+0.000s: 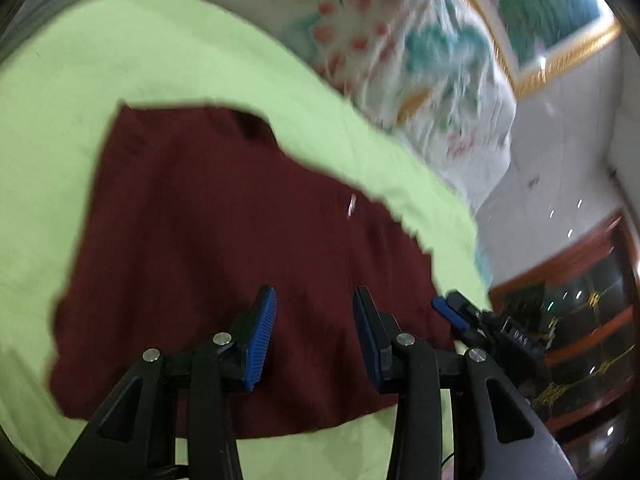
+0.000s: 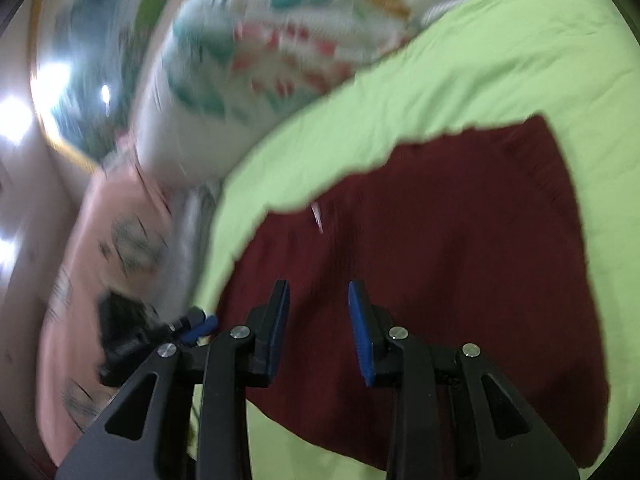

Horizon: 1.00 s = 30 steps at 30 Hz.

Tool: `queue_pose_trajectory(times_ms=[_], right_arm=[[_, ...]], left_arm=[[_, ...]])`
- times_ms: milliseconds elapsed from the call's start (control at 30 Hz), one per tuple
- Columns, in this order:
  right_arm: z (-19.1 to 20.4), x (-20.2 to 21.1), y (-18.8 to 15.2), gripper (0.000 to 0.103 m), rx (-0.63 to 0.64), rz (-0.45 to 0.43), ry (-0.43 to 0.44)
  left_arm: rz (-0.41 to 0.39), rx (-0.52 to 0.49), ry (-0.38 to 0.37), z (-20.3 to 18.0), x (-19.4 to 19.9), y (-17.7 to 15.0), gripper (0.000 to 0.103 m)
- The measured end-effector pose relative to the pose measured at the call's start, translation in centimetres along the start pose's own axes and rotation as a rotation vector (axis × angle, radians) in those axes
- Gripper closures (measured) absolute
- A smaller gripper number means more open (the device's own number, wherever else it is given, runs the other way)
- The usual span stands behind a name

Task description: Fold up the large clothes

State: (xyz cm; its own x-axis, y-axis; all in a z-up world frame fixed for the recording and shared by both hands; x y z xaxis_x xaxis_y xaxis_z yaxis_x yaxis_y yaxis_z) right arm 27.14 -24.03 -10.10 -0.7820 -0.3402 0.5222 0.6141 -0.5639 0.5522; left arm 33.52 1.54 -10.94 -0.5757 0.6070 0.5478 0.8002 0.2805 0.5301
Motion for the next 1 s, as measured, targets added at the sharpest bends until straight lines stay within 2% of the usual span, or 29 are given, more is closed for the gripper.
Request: queue_pose_trajectory(times_ms=[67,100,133,167,200,333,467,500,567,633,700,767,900,1000], right_arm=[[-1.7,-0.5,-0.7,0.071,0.026,0.026,-0.069],[-3.2,-0.4,-0.6,0.072,0.023,0.017,-0.111],[-4.4,-0.2,-0.2,0.073,0.008,0.002,-0.135],[-5.8,0.2,0.2,0.079,-0.031,-0.02,-0.133],[-6.7,0.6,0.6,0.082,-0.077,-0.041,-0.104],[-9.4,2.7,2.2,0.081,-0.152,-0.129,-0.137],[-8.5,4.0,2.0,0.078,-0.157,-0.142,-0.156],[-7.9,4.3,1.6,0.078,-0.143,-0.142,-0.156],[-6.6,5.2,0.8,0.076,-0.128,-0.141,-0.121],[-5.3,6.1,-0.1,0.072,-0.109,-0.143,-0.104],[-4.2,6.9,-1.1,0.063,-0.092,-0.151,-0.091],[-3.3,7.9,-2.2,0.057,-0.089,-0.161,-0.074],[-1.9,8.7,-4.0,0.055,-0.078,-0.158,-0.053],[-1.6,9.1,-5.1,0.051,-0.094,-0.153,-0.047]], left_arm=[[0.007,0.002,0.049,1.7,-0.5,-0.5,0.066],[0.005,0.018,0.071,3.1,-0.5,-0.3,0.07],[0.001,0.045,0.075,4.7,-0.4,0.0,0.079],[0.001,0.075,0.067,6.0,-0.3,0.2,0.099],[0.0,0.132,0.045,7.8,0.1,0.5,0.103],[-0.061,0.215,0.032,12.1,3.0,1.3,0.103],[-0.103,0.211,0.093,13.4,6.7,1.4,0.103],[-0.11,0.214,0.101,13.4,7.6,1.2,0.1],[-0.118,0.192,0.142,12.6,9.0,0.5,0.077],[-0.123,0.179,0.124,11.0,10.4,-0.3,0.074],[-0.123,0.174,0.077,9.2,11.9,-1.8,0.064],[-0.121,0.186,0.058,7.4,12.1,-3.5,0.034],[-0.095,0.269,0.034,6.0,11.3,-7.5,0.022],[-0.079,0.329,0.026,6.0,9.9,-9.4,0.021]])
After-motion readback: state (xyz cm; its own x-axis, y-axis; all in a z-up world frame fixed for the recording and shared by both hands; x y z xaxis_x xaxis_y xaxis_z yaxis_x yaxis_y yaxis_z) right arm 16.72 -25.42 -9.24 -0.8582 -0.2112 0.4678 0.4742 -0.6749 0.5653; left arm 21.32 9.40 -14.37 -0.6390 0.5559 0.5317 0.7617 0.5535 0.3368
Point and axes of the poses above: each gripper's, at about its wrist camera, not at the fingertips, and x roughly against the way its jaws point, z to its left, y to its top, the point moved 8 cm from there along -x, roughly the way its jaws point, and after that the axes turned 11 degrees about -z, right-handed, at the moved point
